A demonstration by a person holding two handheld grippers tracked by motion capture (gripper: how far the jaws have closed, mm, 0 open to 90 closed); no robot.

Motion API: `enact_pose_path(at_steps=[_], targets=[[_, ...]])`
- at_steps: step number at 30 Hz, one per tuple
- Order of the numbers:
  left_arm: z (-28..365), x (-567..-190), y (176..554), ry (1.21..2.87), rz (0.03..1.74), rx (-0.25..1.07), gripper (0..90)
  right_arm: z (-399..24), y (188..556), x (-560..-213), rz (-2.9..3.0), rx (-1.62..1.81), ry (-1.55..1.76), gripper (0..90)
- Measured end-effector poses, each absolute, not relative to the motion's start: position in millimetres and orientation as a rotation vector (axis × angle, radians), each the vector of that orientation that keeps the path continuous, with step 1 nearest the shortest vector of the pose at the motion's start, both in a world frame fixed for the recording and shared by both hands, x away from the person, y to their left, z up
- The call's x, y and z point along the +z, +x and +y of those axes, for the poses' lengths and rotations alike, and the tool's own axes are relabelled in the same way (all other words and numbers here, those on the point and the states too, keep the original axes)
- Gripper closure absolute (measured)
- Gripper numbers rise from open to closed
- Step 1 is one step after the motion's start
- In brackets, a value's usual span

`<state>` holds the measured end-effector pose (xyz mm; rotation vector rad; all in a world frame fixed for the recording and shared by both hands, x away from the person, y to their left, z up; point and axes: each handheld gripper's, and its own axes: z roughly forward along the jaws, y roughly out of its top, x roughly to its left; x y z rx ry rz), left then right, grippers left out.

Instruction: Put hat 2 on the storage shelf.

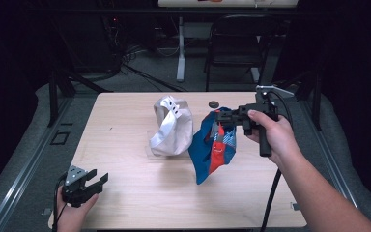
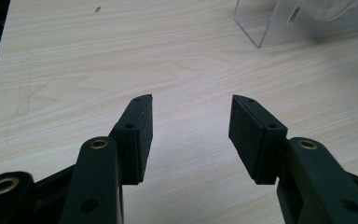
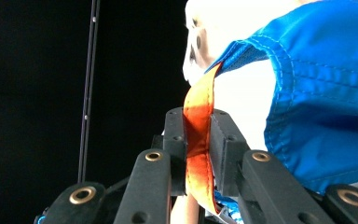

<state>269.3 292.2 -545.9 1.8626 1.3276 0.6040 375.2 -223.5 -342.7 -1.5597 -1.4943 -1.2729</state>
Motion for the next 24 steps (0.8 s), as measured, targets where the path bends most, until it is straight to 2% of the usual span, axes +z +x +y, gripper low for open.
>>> enact_pose_path(at_steps=[12, 24], targets=[[292, -546, 270, 1.867, 1.33, 0.604, 50.1, -234, 388, -317, -1.479, -1.343, -1.623, 78.3], [291, -548, 271, 1.864, 1.325, 0.599, 50.0, -233, 413, -309, -1.443, -1.378, -1.707, 78.3]])
